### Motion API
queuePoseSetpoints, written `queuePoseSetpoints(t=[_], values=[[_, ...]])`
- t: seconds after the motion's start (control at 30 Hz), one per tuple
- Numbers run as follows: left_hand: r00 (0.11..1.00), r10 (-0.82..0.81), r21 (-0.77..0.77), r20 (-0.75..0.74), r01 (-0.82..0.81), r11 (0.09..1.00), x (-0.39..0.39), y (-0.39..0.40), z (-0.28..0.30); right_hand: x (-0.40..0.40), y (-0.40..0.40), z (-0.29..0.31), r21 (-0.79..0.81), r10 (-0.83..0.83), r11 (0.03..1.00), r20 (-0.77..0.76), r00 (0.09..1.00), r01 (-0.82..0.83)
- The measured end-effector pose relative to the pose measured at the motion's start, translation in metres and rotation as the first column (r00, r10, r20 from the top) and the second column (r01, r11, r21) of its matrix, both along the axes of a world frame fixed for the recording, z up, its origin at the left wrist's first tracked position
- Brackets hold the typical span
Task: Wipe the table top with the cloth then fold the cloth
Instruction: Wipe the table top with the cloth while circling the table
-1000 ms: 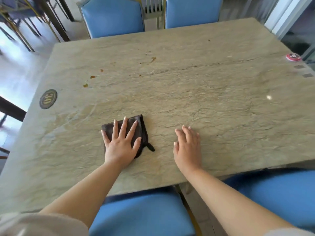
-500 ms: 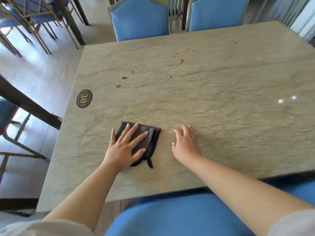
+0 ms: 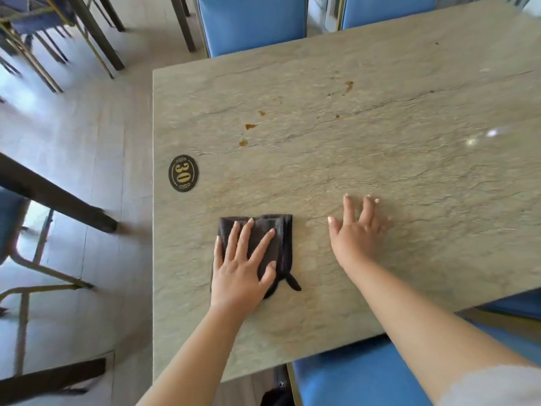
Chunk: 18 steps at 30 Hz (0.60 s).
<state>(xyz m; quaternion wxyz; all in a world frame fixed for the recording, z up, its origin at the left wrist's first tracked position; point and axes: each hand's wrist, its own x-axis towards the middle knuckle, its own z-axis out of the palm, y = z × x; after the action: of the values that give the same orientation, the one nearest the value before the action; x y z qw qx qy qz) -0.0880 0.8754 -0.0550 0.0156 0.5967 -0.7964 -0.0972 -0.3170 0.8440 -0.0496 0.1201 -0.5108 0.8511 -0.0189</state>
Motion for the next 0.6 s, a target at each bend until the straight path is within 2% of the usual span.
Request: queuePoseSetpoints(t=[0.07,0.13,0.3,0.4,0.5,0.6], values=[[0.996,-0.086,-0.024,0.039,0.087,0.996,0.025,0.022,-0.005,0.024,0.005,0.004,-0.055,-0.050,0.997,0.081,0.995,0.055],[0.994,-0.092,-0.037,0.059,0.094,0.995,0.056,0.018,-0.006,0.055,0.017,0.007,-0.124,-0.037,0.991,0.148,0.988,0.055],[0.985,0.166,0.007,0.055,-0.167,0.986,0.102,-0.036,-0.003,0.110,0.037,0.013,-0.089,0.214,0.976,0.197,0.957,-0.200],[0.976,0.212,0.047,0.060,-0.214,0.976,0.090,-0.030,0.000,0.125,0.052,0.018,-0.054,0.279,0.960,0.208,0.937,-0.274],[0.991,0.127,0.021,0.044,-0.128,0.992,0.086,0.016,0.000,0.131,0.070,0.018,-0.016,0.283,0.958,0.197,0.939,-0.285],[0.996,-0.075,-0.013,0.052,0.076,0.997,0.098,0.078,-0.004,0.131,0.072,0.025,0.075,0.257,0.957,0.233,0.938,-0.281]])
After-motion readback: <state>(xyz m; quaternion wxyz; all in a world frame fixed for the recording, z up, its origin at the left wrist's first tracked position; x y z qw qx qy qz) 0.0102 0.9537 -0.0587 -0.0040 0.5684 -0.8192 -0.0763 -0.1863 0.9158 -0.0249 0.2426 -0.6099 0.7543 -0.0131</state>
